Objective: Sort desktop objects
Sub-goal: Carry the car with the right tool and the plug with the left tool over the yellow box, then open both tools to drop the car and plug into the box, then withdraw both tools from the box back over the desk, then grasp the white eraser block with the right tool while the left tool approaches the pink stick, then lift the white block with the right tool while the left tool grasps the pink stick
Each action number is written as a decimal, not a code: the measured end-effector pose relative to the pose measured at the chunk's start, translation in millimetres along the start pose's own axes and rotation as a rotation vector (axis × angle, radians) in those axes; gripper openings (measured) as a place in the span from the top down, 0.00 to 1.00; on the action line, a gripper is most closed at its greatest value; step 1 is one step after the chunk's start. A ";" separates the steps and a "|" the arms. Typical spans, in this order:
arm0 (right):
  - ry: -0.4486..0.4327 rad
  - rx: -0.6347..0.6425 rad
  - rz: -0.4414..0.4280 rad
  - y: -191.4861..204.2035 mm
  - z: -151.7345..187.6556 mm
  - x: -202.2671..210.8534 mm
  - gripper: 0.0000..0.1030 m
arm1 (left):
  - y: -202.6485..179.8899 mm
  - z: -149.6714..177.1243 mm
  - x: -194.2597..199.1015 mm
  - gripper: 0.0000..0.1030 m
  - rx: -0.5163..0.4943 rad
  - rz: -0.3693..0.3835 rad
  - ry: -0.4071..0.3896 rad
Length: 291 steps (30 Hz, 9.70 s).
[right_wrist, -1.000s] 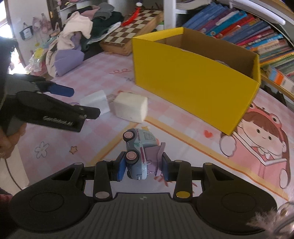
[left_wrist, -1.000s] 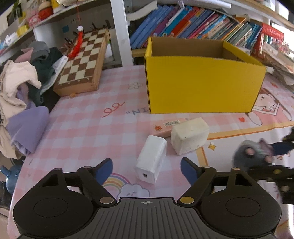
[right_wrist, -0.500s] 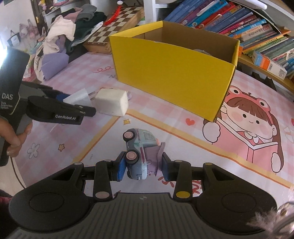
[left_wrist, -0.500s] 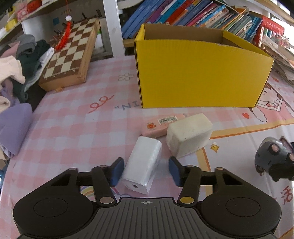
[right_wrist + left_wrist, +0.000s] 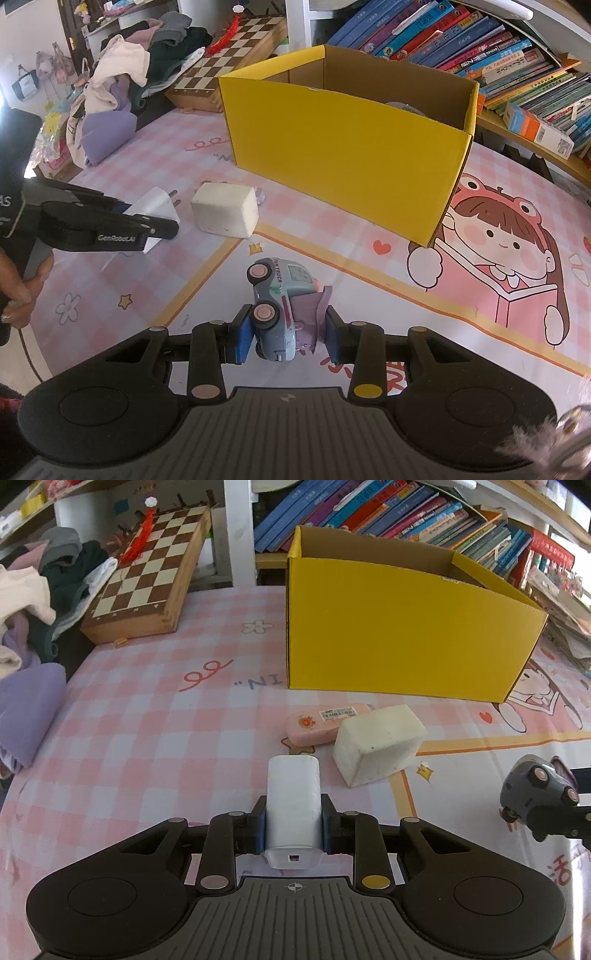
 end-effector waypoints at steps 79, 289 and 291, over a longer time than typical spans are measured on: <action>0.071 0.189 0.076 -92.1 -191.1 -54.2 0.65 | -47.6 -182.1 -43.5 0.76 -0.230 0.088 -0.063; -0.083 -0.112 -0.022 0.8 -58.3 -11.7 0.56 | -11.0 -31.7 11.0 0.09 -0.123 -0.104 -0.064; -0.083 -0.112 -0.020 -0.7 -53.7 -7.1 0.55 | -13.2 -39.2 4.5 0.09 -0.125 -0.089 -0.067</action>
Point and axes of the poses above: each gripper's, at about its wrist camera, not at the fingertips, and x roughly against the way its jaws point, y to its left, z to its underside, the point moved 2 cm from there along -x, roughly the way its jaws point, and after that the axes turned 7 degrees about y, right-handed, at the moved point
